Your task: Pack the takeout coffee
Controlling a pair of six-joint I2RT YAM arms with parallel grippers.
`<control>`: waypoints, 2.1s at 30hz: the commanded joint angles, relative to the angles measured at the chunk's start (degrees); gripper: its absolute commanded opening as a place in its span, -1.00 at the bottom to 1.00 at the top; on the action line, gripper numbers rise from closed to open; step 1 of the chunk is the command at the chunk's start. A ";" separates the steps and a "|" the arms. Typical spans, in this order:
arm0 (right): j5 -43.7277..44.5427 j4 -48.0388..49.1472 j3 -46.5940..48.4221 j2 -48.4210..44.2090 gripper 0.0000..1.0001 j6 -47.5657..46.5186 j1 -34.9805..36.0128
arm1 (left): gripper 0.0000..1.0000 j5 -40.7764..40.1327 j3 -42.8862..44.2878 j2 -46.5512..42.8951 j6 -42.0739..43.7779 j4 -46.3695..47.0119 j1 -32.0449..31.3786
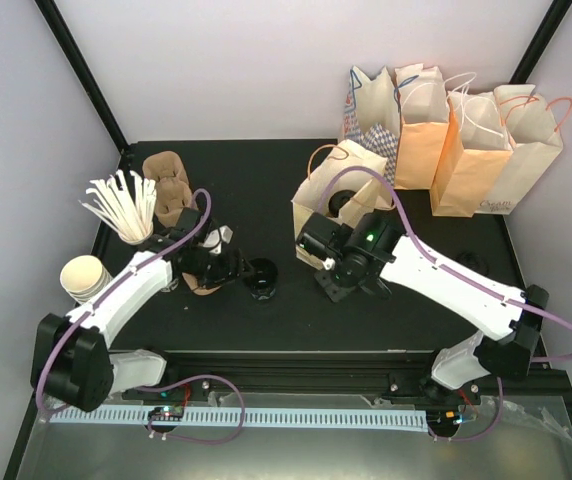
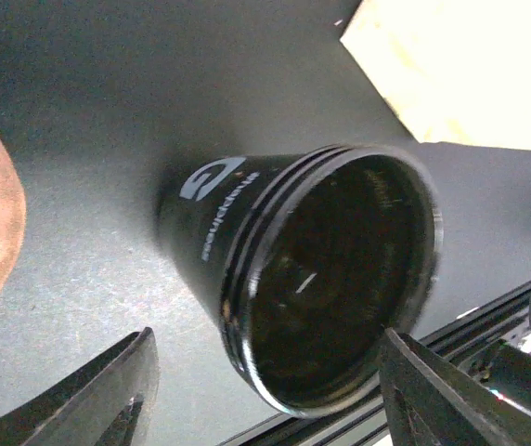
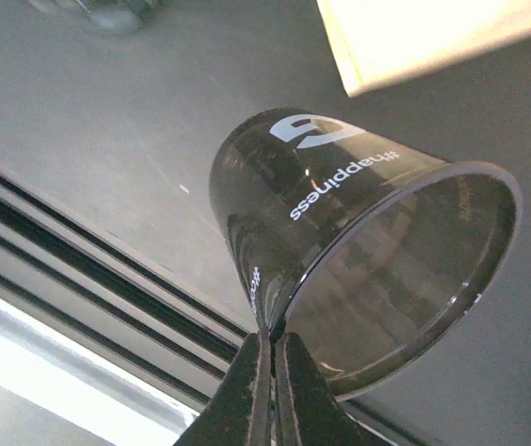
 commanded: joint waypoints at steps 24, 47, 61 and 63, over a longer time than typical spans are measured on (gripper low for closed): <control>8.29 12.98 -23.41 1.01 -0.65 -2.96 0.49 | -0.03 -10.03 10.72 15.34 6.81 -8.23 -5.16; -3.39 22.96 -22.87 -10.02 -0.16 -4.54 0.43 | -0.89 -13.36 17.81 19.33 7.85 -11.31 -5.63; 2.02 26.25 -27.63 -21.17 0.08 1.13 -0.08 | -0.92 -26.87 41.16 33.77 10.02 -22.77 5.02; 3.06 26.27 -28.86 -22.74 0.13 2.07 -0.62 | -0.92 -26.97 42.59 35.34 9.99 -23.06 6.67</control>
